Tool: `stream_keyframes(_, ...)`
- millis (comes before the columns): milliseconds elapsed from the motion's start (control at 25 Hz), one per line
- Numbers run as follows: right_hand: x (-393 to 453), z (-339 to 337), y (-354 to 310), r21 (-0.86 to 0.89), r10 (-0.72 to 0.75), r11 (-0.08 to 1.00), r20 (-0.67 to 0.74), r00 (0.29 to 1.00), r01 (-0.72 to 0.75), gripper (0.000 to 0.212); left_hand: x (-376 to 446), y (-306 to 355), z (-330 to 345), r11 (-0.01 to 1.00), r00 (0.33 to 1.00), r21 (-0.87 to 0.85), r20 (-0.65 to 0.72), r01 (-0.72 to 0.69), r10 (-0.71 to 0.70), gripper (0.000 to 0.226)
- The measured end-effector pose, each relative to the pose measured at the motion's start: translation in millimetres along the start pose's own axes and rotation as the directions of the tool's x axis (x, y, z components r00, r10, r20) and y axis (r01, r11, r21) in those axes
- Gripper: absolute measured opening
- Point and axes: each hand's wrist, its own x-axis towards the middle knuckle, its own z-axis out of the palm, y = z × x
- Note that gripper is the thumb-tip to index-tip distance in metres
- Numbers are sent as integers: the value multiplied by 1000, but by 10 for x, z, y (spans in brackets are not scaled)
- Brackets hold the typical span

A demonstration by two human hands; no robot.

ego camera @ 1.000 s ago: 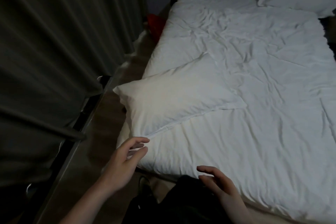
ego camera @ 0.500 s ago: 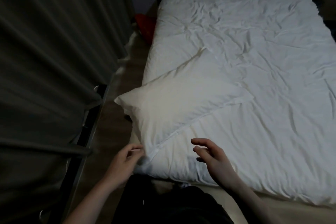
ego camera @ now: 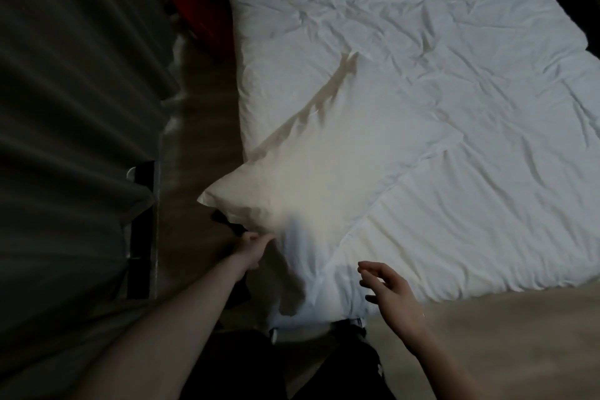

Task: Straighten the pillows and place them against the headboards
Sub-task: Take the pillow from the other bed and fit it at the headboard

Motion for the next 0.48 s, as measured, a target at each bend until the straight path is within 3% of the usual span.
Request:
stream_keyframes(160, 157, 455, 213, 37, 107, 994, -75, 991, -104, 14, 432, 176, 14, 996, 991, 35, 103, 87, -90, 114)
stream_keyframes(240, 197, 601, 317, 44, 145, 989, -85, 986, -141, 15, 483, 330, 115, 993, 979, -22, 175, 113, -108, 126)
stream_keyframes(320, 179, 693, 372, 33, 165, 986, -93, 982, -163, 17, 494, 493, 200, 984, 986, -149, 151, 92, -69, 123)
stream_keyframes(360, 160, 717, 374, 26, 166, 986, -98, 981, -164, 17, 480, 574, 238, 978, 994, -204, 104, 50, -29, 111)
stream_keyframes(480, 66, 733, 289, 6, 130, 991, -125, 984, -131, 18, 306, 824, 217, 977, 996, -195, -39, -85, 78, 80)
